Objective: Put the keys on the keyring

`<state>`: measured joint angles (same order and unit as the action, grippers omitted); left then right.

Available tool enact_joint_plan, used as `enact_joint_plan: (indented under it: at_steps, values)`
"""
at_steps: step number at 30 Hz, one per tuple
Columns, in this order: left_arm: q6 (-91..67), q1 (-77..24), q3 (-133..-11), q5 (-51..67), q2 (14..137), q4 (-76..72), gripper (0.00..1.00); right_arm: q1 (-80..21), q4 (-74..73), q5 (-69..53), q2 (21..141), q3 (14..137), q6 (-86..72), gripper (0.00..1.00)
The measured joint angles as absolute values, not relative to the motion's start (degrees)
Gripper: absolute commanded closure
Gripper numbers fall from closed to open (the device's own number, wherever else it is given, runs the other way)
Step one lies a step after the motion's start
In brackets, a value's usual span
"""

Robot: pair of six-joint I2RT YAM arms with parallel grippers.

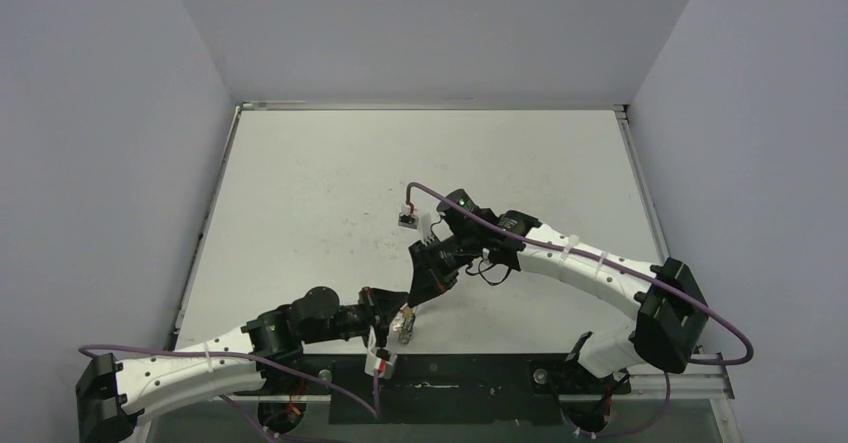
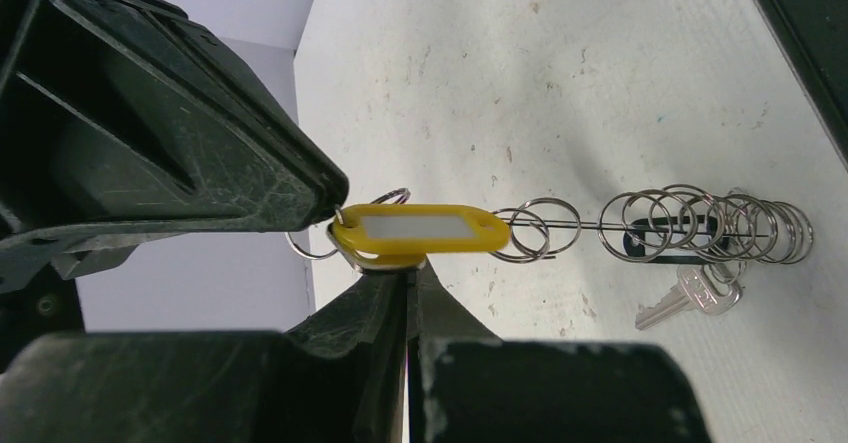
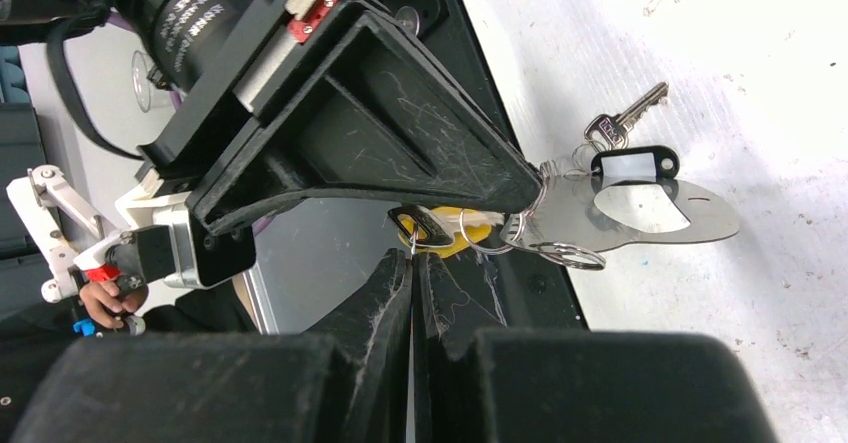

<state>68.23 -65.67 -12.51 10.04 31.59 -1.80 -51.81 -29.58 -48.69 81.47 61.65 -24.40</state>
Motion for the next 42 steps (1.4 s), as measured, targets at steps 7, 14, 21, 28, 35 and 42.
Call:
enact_joint_plan:
  at_steps: [7, 14, 21, 28, 35, 42]
  values:
    - [68.6, -65.7, -12.5, 9.2, 31.6, -1.7, 1.0, -51.8, -29.6, -48.2, 83.5, 61.6, -24.9, 1.0]
    - [69.3, -66.1, -12.5, 8.8, 31.6, -1.5, 1.0, -51.8, -29.7, -47.5, 84.2, 61.3, -25.3, 1.0]
    - [69.7, -66.3, -12.5, 8.0, 31.4, -1.3, 1.0, -51.5, -30.1, -46.9, 84.2, 60.3, -26.0, 1.0]
    - [69.8, -66.5, -12.5, 7.4, 31.4, -1.0, 1.0, -50.6, -30.1, -46.9, 84.2, 59.5, -26.7, 1.0]
    - [70.2, -67.0, -12.5, 6.7, 31.4, -0.7, 1.0, -49.1, -30.7, -46.6, 84.2, 58.6, -26.9, 1.0]
    - [70.7, -67.1, -12.5, 6.7, 31.4, -0.7, 1.0, -49.1, -30.8, -46.9, 84.1, 58.5, -26.0, 1.0]
